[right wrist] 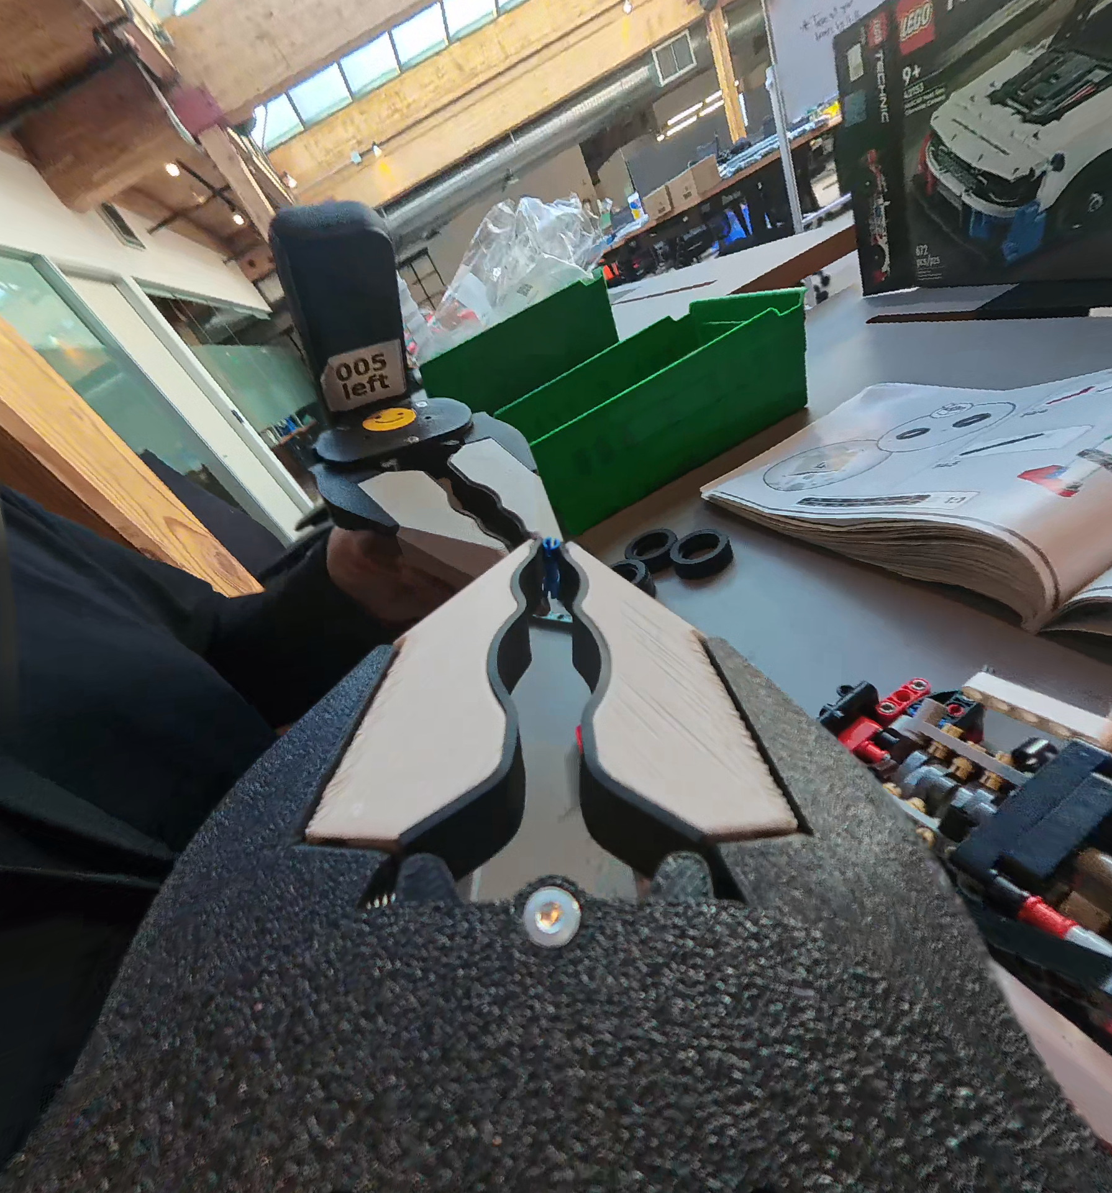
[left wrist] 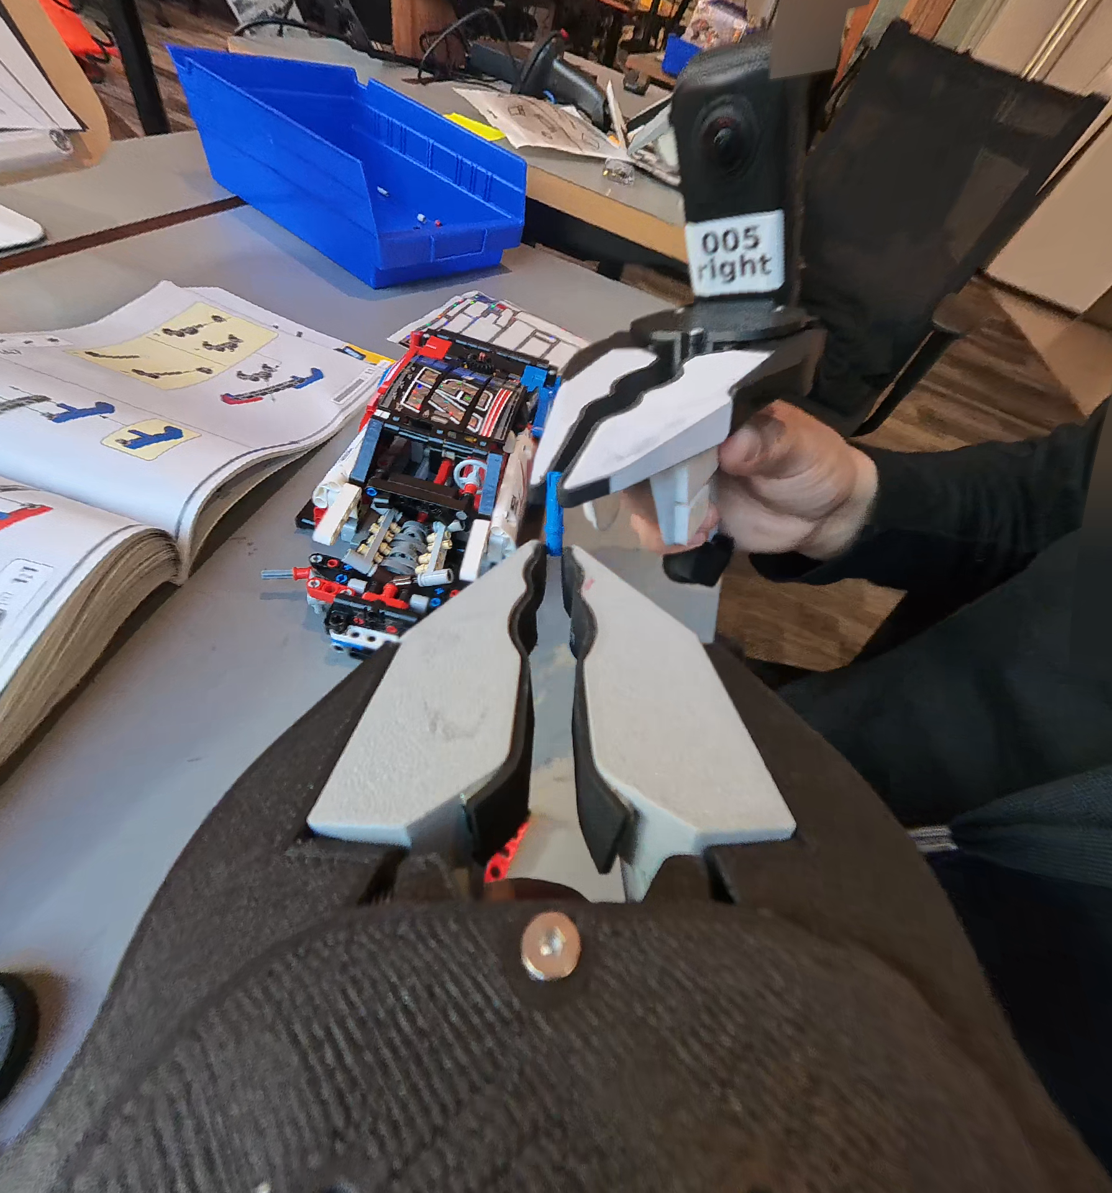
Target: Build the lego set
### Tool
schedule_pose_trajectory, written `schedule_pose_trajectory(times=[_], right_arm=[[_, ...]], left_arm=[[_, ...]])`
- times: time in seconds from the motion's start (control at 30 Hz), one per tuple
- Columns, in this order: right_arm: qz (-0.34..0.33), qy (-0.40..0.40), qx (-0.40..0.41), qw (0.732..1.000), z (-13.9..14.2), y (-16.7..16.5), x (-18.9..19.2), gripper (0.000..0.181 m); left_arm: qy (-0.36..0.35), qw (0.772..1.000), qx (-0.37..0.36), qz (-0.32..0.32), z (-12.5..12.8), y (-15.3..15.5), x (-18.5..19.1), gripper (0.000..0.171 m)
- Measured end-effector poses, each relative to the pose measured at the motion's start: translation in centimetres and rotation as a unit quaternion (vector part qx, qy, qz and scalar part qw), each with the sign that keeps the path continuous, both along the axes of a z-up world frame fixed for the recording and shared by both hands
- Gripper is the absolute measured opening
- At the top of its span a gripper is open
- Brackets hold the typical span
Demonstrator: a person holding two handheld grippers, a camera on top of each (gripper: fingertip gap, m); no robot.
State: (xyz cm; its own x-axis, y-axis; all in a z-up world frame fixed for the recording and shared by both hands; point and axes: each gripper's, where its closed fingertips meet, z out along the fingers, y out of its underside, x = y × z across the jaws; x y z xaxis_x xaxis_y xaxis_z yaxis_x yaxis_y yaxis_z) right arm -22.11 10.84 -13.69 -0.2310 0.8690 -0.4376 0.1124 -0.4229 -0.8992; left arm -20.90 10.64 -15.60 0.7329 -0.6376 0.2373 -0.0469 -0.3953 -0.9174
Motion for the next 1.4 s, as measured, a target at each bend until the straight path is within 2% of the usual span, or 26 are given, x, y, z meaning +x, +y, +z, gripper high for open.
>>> schedule_pose_trajectory(times=[0.13,0.27,0.4,0.7,1.0,1.17,1.4], right_arm=[[-0.006,-0.031,0.079,0.996,-0.9,-0.2,0.0,0.004],[0.000,-0.071,0.137,0.988,-2.0,0.0,0.0,0.004],[0.017,-0.099,0.178,0.979,-2.8,0.0,0.3,0.005],[0.033,-0.128,0.232,0.964,-3.5,0.4,1.1,0.016],[0.059,-0.148,0.327,0.932,-4.3,-0.2,0.6,0.010],[0.088,-0.140,0.341,0.926,-4.2,-1.4,0.5,0.008],[0.094,-0.148,0.358,0.917,-4.4,-1.7,0.4,0.005]], left_arm=[[0.097,0.995,0.037,0.011,-0.9,0.1,-0.5,0.002],[0.215,0.973,0.081,0.020,-1.8,0.3,-1.1,0.002],[0.273,0.957,0.098,0.013,-2.3,0.4,-1.2,0.001],[0.301,0.948,0.099,0.007,-3.2,0.3,-1.8,0.001],[0.324,0.940,0.104,-0.026,-3.8,-0.4,-1.3,0.001],[0.331,0.937,0.109,-0.037,-4.1,-0.8,-1.0,0.001],[0.326,0.937,0.114,-0.044,-4.2,-1.1,-0.9,0.001]])
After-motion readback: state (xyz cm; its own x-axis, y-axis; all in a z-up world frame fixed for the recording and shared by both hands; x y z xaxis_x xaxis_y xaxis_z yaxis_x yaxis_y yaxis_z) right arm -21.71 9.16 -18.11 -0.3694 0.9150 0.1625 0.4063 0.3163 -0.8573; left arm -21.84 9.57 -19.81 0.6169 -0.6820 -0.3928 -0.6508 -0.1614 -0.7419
